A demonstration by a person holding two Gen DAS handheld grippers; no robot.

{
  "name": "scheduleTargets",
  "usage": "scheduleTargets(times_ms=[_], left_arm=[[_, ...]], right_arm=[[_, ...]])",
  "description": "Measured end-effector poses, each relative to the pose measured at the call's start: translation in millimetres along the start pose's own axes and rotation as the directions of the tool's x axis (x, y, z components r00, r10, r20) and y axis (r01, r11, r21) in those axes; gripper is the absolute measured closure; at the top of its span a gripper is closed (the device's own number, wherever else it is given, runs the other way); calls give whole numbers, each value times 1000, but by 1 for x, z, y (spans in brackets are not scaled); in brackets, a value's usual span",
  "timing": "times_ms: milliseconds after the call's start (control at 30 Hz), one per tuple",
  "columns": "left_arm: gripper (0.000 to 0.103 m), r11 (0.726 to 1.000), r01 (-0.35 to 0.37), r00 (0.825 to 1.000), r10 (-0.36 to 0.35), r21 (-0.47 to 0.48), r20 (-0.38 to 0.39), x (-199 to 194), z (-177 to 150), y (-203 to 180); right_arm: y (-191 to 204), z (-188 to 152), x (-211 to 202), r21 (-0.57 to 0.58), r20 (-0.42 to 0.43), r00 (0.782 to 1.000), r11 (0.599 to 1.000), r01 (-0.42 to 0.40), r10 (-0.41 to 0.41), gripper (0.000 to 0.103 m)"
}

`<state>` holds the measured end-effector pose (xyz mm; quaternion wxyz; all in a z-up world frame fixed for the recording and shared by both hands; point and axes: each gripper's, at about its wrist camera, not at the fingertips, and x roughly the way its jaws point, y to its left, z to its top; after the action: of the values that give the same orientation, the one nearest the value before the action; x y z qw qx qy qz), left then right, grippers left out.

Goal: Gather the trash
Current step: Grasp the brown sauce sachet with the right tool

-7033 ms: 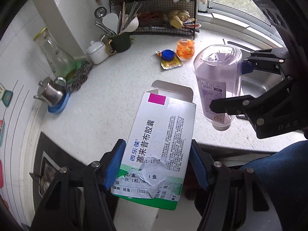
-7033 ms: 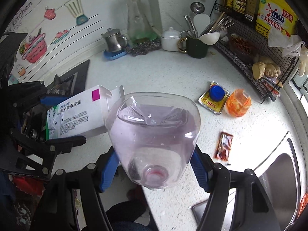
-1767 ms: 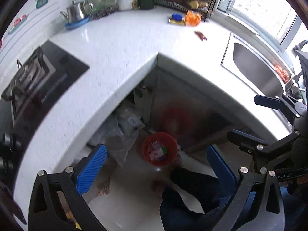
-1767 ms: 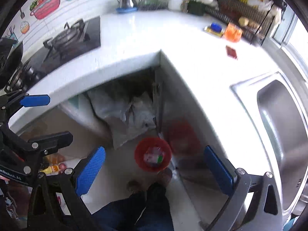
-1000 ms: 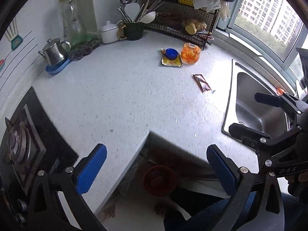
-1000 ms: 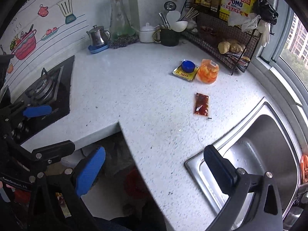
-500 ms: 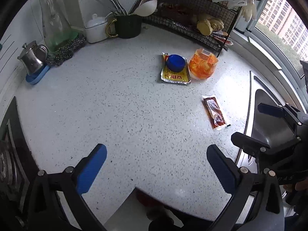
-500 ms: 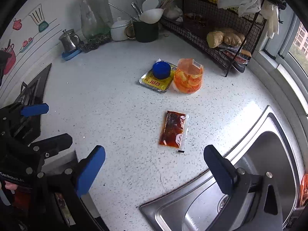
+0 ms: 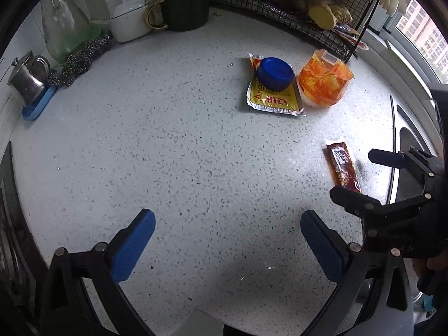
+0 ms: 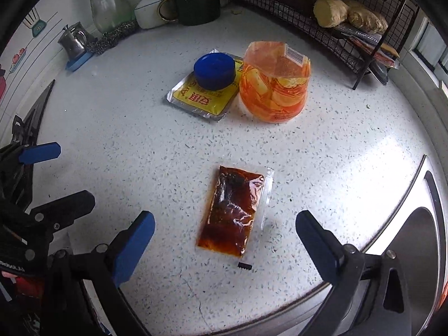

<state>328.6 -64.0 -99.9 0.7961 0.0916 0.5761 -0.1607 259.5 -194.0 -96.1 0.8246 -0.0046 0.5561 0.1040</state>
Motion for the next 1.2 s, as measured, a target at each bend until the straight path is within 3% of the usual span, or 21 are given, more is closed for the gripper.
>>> scheduleTargets(times_ms=[100, 333, 400, 533, 600, 700, 833, 1200], left_arm=[[0, 1000, -1, 1000, 1, -1, -9, 3, -2, 1], [0, 1000, 21, 1000, -21, 6, -14, 5, -5, -3], [0, 1000, 1, 1000, -1, 22, -13, 5, -7, -7], [0, 999, 22, 1000, -21, 23, -13, 4, -10, -14], [0, 999, 15, 1000, -14, 30, -16, 3, -11, -16], [0, 999, 20, 1000, -20, 40, -13, 1, -9, -21], [0, 998, 26, 1000, -26, 54, -4, -2, 4, -30], [0, 989, 64, 997, -68, 133, 28, -2, 71, -66]], right_arm=[[-2, 0, 6, 6, -26, 1000, 1000, 2, -2, 23], [15, 3, 7, -95, -13, 999, 995, 37, -39, 32], [20, 3, 3, -111, 7, 1000, 993, 31, -31, 55], [26, 1, 0, -135, 16, 1000, 991, 15, -13, 64], [27, -1, -3, -145, 23, 1000, 989, 6, -3, 82], [28, -6, -5, -153, 31, 999, 988, -4, 9, 90], [7, -15, -13, -86, 9, 997, 993, -78, 79, 95], [-59, -8, -48, 32, 99, 993, 997, -65, 61, 96]])
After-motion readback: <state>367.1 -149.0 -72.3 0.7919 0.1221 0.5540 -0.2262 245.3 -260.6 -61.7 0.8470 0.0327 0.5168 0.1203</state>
